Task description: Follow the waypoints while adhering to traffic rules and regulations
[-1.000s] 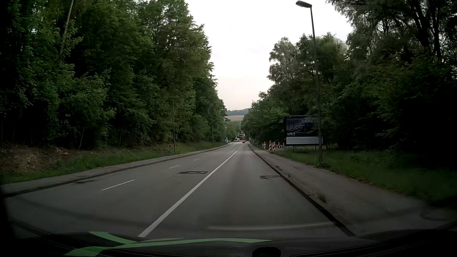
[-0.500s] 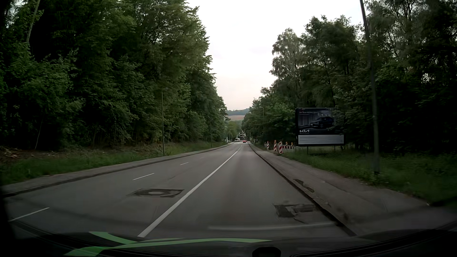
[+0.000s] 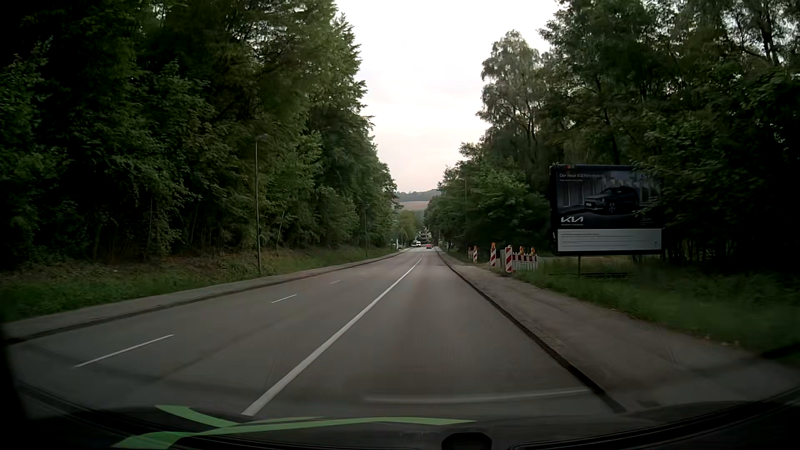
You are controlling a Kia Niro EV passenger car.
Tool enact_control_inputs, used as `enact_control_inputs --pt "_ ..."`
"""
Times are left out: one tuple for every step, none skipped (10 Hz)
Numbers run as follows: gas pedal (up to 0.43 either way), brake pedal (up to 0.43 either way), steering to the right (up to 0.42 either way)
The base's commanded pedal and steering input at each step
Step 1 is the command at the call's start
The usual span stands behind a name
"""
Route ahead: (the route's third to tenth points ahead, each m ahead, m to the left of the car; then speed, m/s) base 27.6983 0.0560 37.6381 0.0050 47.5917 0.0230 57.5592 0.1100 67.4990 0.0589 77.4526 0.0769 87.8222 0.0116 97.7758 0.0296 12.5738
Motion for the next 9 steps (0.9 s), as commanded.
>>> enact_control_inputs --pt "0.000 0.000 -0.002" --pt "0.000 0.000 -0.002" --pt "0.000 0.000 -0.002" --pt "0.000 0.000 -0.002" --pt "0.000 0.000 -0.002" --pt "0.000 0.000 -0.002" --pt "0.000 0.000 -0.002" --pt "0.000 0.000 -0.002" --pt "0.000 0.012 -0.002"
